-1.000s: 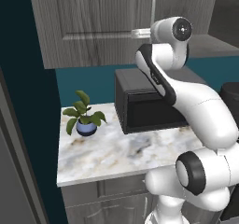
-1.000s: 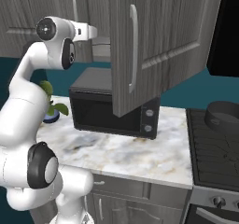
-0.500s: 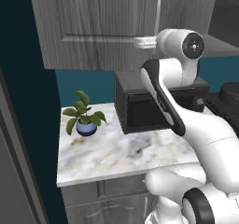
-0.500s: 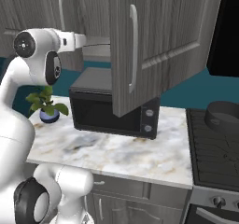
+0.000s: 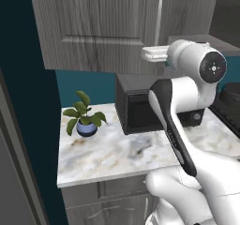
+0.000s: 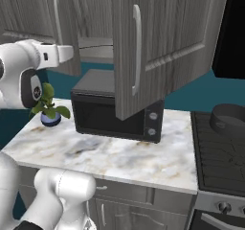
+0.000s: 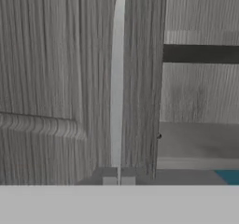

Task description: Open the cabinet and move the ladle to the pot. Then close the cabinet.

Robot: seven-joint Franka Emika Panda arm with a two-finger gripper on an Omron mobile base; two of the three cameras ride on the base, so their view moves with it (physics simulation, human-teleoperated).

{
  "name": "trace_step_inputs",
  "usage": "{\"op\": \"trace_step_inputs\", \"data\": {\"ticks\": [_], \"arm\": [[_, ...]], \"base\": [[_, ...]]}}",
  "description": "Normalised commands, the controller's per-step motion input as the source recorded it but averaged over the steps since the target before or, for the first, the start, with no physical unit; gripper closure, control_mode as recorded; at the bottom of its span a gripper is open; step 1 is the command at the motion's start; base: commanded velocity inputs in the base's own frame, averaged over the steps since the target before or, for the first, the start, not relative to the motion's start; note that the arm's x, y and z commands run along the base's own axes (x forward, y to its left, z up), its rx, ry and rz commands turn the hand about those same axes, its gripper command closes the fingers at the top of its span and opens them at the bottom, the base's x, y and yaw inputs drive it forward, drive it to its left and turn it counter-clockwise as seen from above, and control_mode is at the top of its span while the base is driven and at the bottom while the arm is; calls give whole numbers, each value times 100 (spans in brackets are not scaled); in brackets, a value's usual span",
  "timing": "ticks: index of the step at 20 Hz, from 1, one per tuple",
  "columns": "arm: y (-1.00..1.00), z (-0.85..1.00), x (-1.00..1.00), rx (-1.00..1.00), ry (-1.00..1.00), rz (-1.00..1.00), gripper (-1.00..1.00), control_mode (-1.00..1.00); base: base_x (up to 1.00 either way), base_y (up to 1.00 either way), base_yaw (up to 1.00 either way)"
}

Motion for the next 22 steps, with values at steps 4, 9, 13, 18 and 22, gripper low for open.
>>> {"op": "trace_step_inputs", "data": {"ticks": [4, 9, 13, 18, 22], "arm": [[0, 10, -99, 0, 0, -4, 100, -100], [0, 12, -90, 0, 1, -6, 100, -100], [-14, 14, -39, 0, 7, -2, 100, -100], [-30, 1, -5, 0, 4, 1, 100, -100], [-42, 0, 12, 4, 7, 8, 100, -100]], "base": [[0, 0, 0], [0, 0, 0], [0, 0, 0], [0, 0, 0], [0, 0, 0]]}}
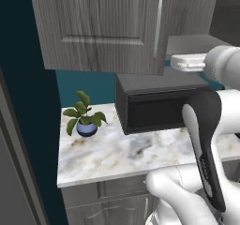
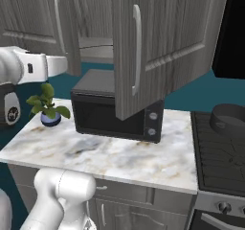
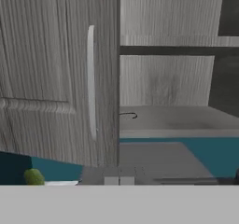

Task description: Open the cabinet and move the ladle to the pot. Then close the cabinet.

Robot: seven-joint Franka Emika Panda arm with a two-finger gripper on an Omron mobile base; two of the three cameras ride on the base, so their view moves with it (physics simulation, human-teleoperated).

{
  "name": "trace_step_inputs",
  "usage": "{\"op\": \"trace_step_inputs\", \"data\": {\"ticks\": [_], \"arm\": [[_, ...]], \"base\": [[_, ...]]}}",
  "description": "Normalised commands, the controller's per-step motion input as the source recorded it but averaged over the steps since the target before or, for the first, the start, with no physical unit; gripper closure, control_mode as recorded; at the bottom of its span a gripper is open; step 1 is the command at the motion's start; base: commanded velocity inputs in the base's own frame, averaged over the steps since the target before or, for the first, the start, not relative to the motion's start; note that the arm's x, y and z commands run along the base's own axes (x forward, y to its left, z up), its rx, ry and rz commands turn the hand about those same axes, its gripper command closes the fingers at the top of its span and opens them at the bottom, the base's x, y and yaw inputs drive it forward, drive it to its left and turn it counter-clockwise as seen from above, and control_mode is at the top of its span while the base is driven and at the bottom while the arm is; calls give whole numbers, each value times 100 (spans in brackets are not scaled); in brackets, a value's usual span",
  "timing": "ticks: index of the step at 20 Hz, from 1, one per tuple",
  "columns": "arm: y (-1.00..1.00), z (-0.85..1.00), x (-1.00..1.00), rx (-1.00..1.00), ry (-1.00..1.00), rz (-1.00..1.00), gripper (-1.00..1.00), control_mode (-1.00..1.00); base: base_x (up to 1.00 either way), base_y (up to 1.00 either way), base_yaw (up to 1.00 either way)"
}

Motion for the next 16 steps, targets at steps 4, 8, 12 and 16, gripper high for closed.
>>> {"op": "trace_step_inputs", "data": {"ticks": [4, 8, 12, 16], "arm": [[-45, 0, 30, 11, 8, 13, 100, -100], [-29, 0, 28, 16, 1, 4, 100, -100], [-2, -1, 52, 8, 0, 0, 100, -100], [0, -13, 54, 0, 0, 0, 100, -100]], "base": [[0, 0, 0], [0, 0, 0], [0, 0, 0], [0, 0, 0]]}}
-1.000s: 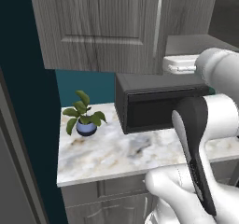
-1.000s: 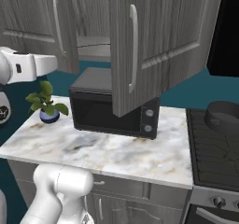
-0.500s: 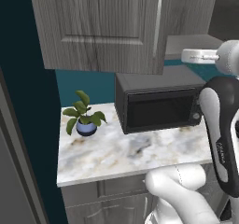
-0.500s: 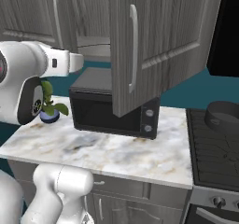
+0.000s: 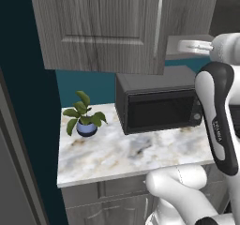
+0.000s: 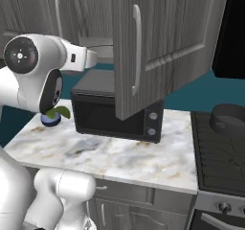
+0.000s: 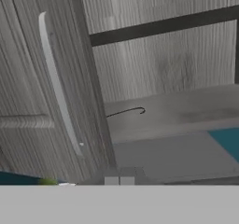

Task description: Open the cabinet and move the ladle to the pot. Then close the cabinet.

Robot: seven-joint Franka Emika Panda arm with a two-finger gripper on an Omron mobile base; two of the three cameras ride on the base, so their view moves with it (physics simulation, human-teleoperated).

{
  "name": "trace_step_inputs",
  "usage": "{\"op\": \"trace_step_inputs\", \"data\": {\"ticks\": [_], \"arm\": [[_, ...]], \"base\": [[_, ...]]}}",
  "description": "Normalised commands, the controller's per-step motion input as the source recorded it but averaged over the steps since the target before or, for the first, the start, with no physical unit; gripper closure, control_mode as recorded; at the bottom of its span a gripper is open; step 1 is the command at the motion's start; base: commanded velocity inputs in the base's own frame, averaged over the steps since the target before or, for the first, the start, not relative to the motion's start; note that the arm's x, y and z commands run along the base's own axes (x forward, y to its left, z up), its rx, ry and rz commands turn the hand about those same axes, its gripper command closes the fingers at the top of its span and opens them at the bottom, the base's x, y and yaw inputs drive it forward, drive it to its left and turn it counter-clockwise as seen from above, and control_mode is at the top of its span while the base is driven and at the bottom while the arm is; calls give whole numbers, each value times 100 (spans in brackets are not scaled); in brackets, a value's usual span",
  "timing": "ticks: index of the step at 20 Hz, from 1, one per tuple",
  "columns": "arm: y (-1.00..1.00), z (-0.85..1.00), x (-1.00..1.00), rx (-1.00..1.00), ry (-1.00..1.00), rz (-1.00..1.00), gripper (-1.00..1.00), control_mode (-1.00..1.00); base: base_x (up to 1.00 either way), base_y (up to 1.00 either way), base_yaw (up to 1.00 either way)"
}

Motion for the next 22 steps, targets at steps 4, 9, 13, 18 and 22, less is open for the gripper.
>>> {"op": "trace_step_inputs", "data": {"ticks": [4, 9, 13, 18, 22], "arm": [[0, -5, 46, 1, 0, 0, 100, -100], [-14, -1, 20, 0, 0, 0, 100, -100], [-6, 0, 36, 0, 0, 0, 100, -100], [-3, 0, 37, 1, 0, 0, 100, -100], [-9, 0, 33, 2, 0, 0, 100, -100]], "base": [[0, 0, 0], [0, 0, 0], [0, 0, 0], [0, 0, 0], [0, 0, 0]]}}
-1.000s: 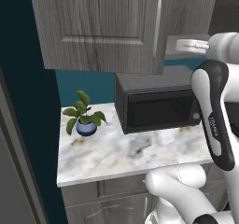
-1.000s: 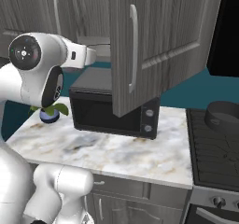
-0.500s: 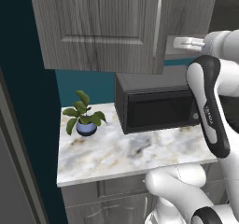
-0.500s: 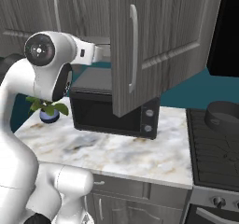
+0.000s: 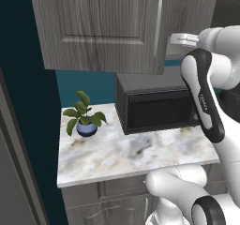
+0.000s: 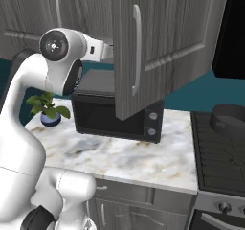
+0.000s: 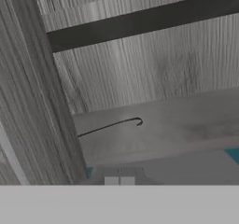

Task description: Open the cabinet and move the ladle to the pot. Then close the cabinet.

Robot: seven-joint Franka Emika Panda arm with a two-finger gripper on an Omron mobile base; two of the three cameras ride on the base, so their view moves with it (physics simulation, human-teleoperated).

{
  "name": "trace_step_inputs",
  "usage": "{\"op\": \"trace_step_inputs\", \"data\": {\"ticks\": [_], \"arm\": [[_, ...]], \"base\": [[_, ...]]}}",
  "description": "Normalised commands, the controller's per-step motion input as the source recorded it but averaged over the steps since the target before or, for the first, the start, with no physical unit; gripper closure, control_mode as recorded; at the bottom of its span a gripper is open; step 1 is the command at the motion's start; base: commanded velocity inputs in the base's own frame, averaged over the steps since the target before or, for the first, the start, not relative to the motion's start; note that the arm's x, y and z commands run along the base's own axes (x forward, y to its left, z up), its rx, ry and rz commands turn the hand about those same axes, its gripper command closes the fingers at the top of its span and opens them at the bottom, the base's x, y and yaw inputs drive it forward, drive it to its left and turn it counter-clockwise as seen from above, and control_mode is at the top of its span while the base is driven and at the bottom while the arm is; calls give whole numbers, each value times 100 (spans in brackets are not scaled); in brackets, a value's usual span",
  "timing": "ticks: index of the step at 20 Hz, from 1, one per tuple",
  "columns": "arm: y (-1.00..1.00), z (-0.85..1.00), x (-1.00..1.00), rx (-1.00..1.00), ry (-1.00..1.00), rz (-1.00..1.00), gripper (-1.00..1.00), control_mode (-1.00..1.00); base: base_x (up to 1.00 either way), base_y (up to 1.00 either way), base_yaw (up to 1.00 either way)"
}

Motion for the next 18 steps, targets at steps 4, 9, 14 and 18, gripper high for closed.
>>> {"op": "trace_step_inputs", "data": {"ticks": [4, 9, 14, 18], "arm": [[-21, 0, 17, 2, 0, 0, 100, -100], [-17, -4, 10, 3, 1, 0, 100, -100], [-1, -4, 25, 5, 0, 0, 100, -100], [0, -1, 28, 7, 1, 0, 100, -100]], "base": [[0, 0, 0], [0, 0, 0], [0, 0, 0], [0, 0, 0]]}}
